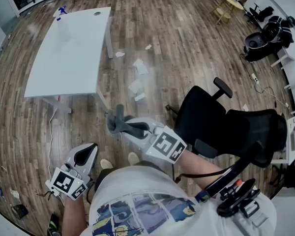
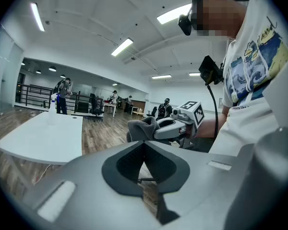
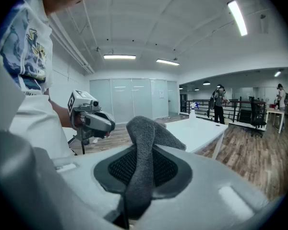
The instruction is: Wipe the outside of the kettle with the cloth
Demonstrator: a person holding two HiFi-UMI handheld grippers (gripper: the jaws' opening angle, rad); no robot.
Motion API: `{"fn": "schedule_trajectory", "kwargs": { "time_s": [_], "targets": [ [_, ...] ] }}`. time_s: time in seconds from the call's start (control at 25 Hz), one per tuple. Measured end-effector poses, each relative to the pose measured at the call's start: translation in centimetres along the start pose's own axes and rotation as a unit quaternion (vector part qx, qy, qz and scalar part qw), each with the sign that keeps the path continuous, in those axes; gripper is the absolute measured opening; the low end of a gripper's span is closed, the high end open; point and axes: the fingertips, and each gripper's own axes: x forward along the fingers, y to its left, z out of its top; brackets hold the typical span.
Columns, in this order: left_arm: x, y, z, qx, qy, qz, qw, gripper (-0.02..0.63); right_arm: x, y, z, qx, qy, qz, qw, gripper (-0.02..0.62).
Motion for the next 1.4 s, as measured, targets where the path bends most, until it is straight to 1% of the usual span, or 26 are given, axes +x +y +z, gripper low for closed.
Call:
{"fn": "schedule_trajectory", "kwargs": {
  "time_s": [0.16,0.32,0.44,0.56,0.64,0.68,0.8,0.88,1.04,1.2,1.28,1.4],
  "targets": [
    [0.0,0.2,0.7,-0.002,-0.017,0.01,0.9998,0.0,-0.4,-0.1,-0.1,-0.001,-0.002,0.001,1.0,0.074],
    [0.2,0.9,1.5,0.004,-0.022,0.032,0.9993,0.0,-0.5,-0.4,0.1,0.004,-0.001,0.01,1.0,0.074],
    [0.8,2.1,1.9,-0.007,-0.027,0.036,0.999,0.002,-0.4,-1.5,-0.1,0.009,0.004,0.008,1.0,0.075],
    [0.8,4.3,1.9,-0.021,-0.034,0.041,0.9984,0.043,1.1,-2.9,-0.3,0.02,0.002,0.006,1.0,0.078],
    [0.5,6.6,2.2,-0.025,-0.038,0.047,0.9978,0.057,2.8,-3.8,0.2,0.022,0.0,0.008,1.0,0.078],
    [0.5,7.9,2.5,-0.027,-0.04,0.046,0.9977,0.077,3.8,-4.4,0.6,0.021,0.0,0.007,1.0,0.078],
    [1.1,12.2,3.1,-0.035,-0.048,0.036,0.9976,0.118,6.5,-6.4,2.1,0.023,0.005,-0.001,1.0,0.078],
    [1.7,15.5,3.6,-0.035,-0.056,0.029,0.9974,0.126,8.6,-8.0,3.2,0.023,0.007,-0.007,1.0,0.078],
    [2.8,22.6,5.2,-0.016,-0.057,0.018,0.9981,0.126,13.7,-11.1,5.7,0.015,0.009,-0.024,1.0,0.078],
    [3.8,29.4,7.0,0.009,-0.05,0.027,0.9983,0.126,18.1,-14.1,8.0,0.011,0.005,-0.04,0.999,0.078],
    [4.4,32.9,7.8,0.015,-0.042,0.031,0.9985,0.146,20.0,-15.3,8.8,0.015,0.001,-0.049,0.999,0.078],
    [5.4,38.4,8.6,0.021,-0.03,0.048,0.9982,0.15,22.5,-16.5,9.7,0.016,0.005,-0.05,0.999,0.078]
  ]
}}
